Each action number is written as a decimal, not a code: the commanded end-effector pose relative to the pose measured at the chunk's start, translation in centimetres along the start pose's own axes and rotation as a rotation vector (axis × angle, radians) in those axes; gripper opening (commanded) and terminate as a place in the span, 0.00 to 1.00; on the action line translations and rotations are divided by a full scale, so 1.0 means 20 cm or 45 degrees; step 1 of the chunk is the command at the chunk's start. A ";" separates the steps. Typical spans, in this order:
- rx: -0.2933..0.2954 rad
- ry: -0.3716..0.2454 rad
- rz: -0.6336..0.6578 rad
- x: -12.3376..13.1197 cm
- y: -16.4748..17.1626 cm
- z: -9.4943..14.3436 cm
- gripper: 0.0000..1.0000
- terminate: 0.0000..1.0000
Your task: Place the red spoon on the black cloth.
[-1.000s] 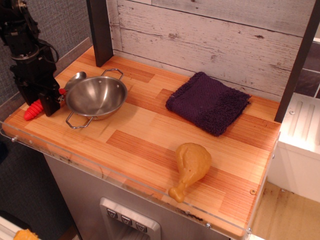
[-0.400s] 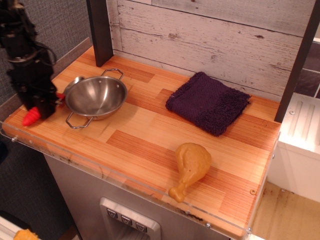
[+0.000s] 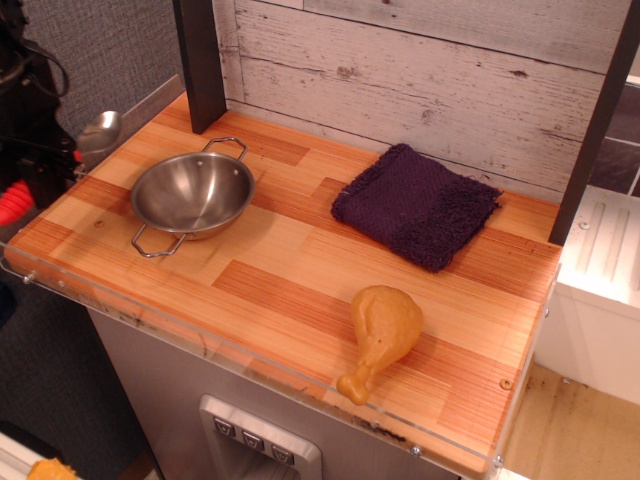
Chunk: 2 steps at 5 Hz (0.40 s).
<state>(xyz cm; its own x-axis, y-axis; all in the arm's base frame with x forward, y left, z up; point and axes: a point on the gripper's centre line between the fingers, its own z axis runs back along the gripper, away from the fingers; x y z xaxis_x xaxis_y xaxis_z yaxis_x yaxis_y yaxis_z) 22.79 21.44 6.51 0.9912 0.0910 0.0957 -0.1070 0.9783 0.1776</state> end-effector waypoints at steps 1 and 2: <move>-0.080 -0.213 0.144 0.17 -0.25 0.29 0.00 0.00; -0.149 -0.308 0.089 0.28 -0.48 0.40 0.00 0.00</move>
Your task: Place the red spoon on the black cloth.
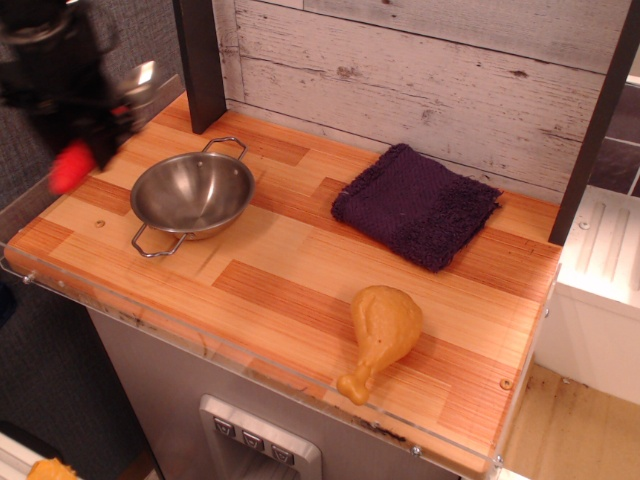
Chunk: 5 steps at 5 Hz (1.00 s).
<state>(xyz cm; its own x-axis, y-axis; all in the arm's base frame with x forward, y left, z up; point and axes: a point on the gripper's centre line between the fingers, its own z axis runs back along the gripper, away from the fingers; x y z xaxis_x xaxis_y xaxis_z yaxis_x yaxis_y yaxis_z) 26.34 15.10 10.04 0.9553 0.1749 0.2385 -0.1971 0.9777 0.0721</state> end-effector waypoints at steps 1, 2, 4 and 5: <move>-0.074 -0.159 -0.136 0.16 -0.43 0.14 0.00 0.00; -0.094 -0.148 -0.217 0.15 -0.60 0.10 0.00 0.00; -0.224 -0.113 -0.285 0.20 -0.82 -0.03 0.00 0.00; -0.276 -0.091 -0.369 0.24 -0.94 -0.14 0.00 0.00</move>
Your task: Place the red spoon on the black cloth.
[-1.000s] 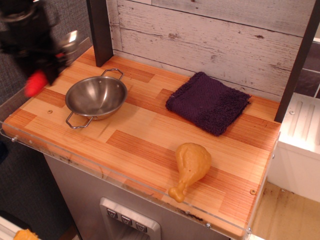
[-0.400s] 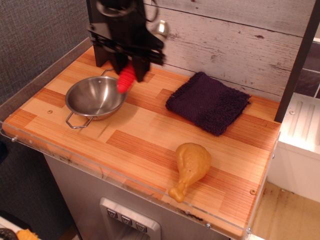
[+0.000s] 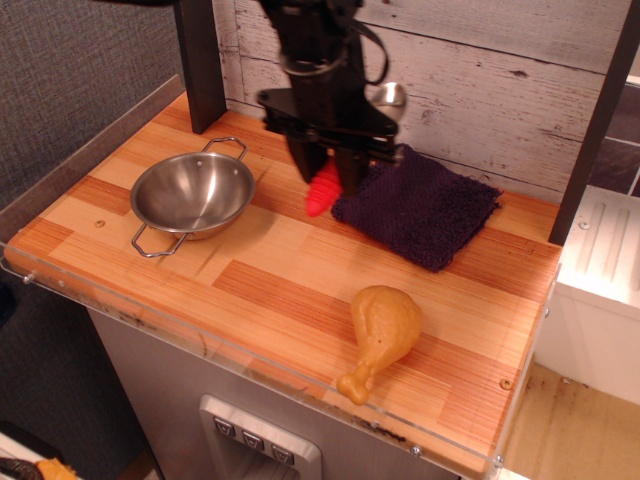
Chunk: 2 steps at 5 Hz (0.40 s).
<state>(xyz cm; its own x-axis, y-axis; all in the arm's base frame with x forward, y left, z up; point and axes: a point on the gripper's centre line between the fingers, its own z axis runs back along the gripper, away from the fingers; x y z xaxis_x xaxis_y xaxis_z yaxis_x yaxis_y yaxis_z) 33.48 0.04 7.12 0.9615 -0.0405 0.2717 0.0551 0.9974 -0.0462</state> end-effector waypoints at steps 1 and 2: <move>-0.067 -0.027 -0.177 0.14 -0.21 -0.12 0.00 0.00; -0.073 -0.002 -0.194 0.13 -0.26 -0.16 0.00 0.00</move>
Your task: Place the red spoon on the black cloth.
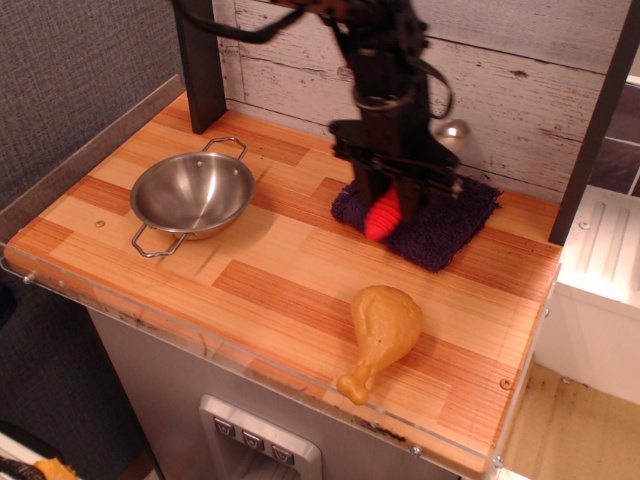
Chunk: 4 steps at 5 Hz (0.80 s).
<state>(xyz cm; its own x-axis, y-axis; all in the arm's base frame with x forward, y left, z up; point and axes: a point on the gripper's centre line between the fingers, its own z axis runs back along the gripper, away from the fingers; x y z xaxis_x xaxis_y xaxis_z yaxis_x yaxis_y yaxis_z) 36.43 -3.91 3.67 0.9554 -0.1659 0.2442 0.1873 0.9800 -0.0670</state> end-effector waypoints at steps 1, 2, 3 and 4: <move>-0.009 -0.050 -0.045 0.03 -0.11 0.04 1.00 0.00; 0.023 -0.055 -0.011 0.02 -0.09 0.07 1.00 0.00; 0.032 -0.075 0.008 -0.01 -0.07 0.13 1.00 0.00; 0.045 -0.125 0.053 -0.03 -0.05 0.26 1.00 0.00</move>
<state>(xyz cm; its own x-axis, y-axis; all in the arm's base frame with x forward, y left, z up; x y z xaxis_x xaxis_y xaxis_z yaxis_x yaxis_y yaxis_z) 34.59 -4.04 6.51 0.9525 -0.1109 0.2837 0.1310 0.9900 -0.0531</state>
